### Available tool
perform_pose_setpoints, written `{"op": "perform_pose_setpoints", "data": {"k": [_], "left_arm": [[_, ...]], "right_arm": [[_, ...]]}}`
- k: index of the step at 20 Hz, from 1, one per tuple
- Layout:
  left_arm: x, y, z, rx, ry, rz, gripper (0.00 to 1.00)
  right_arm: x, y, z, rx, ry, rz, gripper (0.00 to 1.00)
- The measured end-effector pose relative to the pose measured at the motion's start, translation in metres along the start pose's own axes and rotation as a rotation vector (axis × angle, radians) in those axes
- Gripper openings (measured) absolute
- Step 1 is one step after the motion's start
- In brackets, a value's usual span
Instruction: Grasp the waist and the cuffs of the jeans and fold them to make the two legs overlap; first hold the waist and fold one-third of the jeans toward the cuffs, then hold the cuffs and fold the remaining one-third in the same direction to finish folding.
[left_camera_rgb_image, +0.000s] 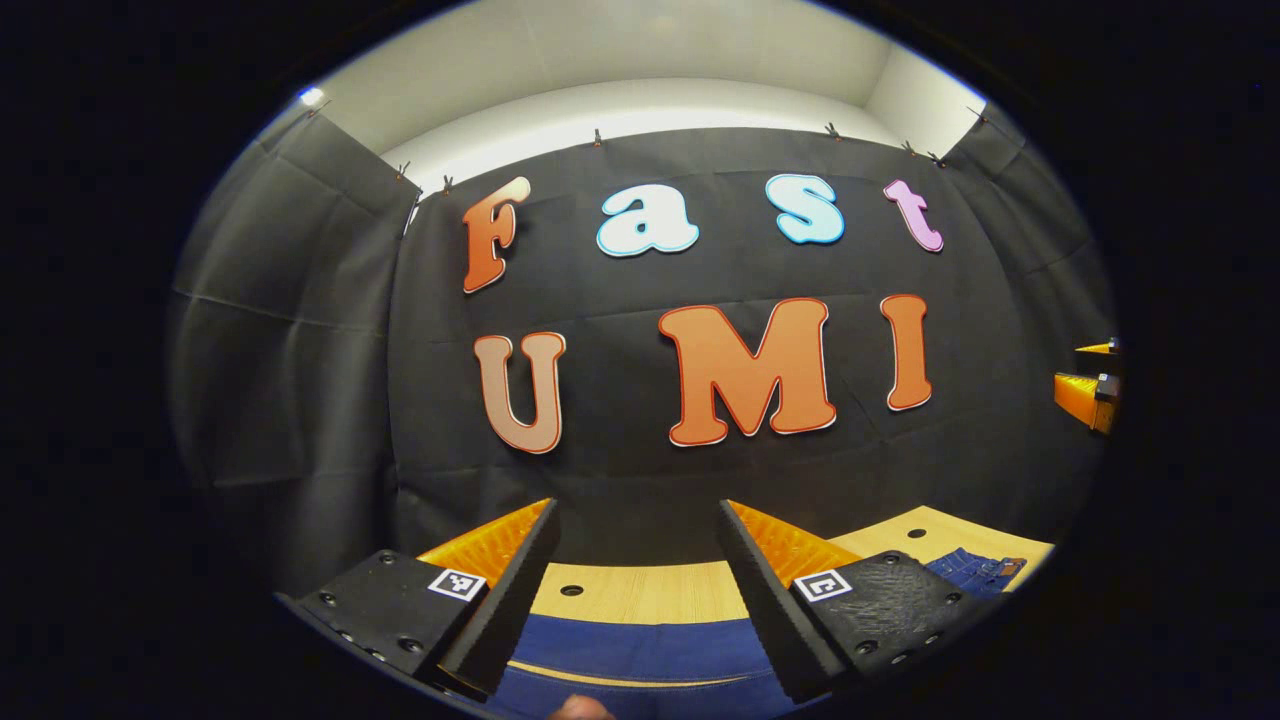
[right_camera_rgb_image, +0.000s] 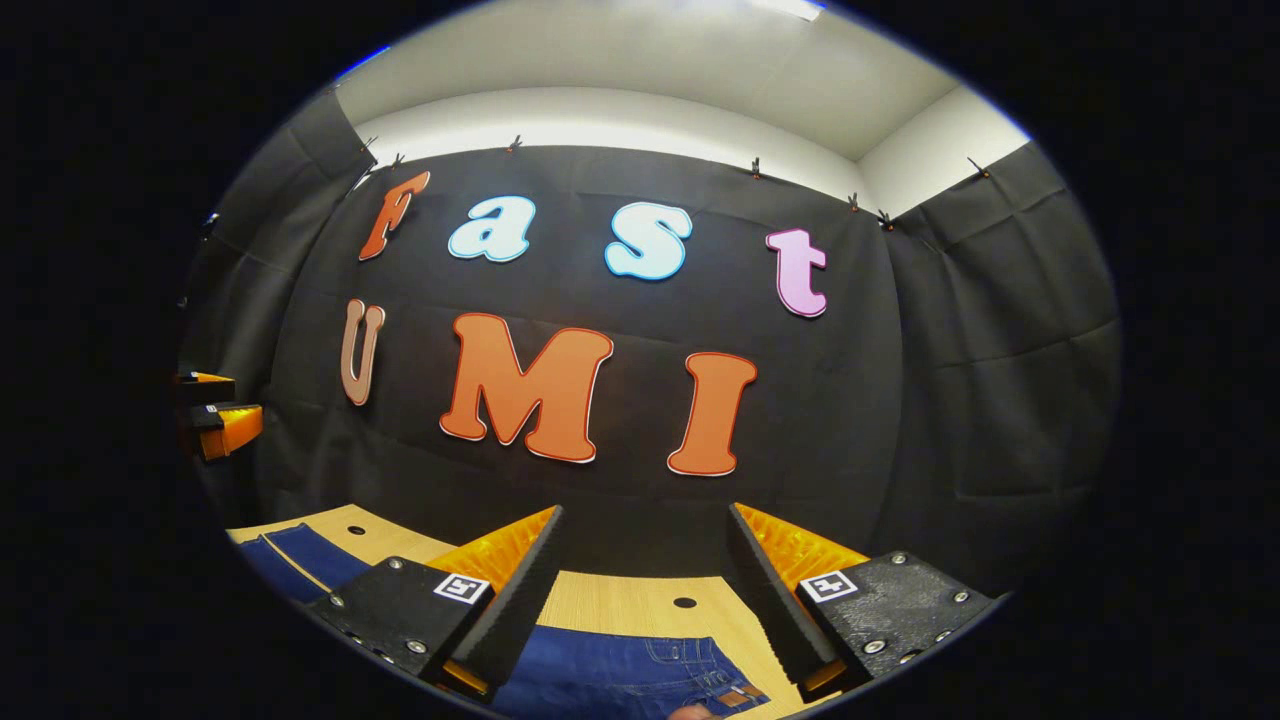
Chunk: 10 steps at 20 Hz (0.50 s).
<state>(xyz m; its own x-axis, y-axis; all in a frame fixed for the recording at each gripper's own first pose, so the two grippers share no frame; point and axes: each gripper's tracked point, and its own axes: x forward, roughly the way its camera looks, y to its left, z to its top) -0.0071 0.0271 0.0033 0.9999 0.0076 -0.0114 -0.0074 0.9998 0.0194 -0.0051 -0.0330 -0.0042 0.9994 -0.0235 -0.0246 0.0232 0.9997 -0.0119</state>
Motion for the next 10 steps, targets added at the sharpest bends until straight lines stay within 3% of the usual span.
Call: {"op": "perform_pose_setpoints", "data": {"k": [10], "left_arm": [[-0.003,0.008,-0.054,-0.025,0.100,-0.028,0.96]], "right_arm": [[0.002,-0.031,-0.064,0.101,0.166,-0.041,0.97]]}}
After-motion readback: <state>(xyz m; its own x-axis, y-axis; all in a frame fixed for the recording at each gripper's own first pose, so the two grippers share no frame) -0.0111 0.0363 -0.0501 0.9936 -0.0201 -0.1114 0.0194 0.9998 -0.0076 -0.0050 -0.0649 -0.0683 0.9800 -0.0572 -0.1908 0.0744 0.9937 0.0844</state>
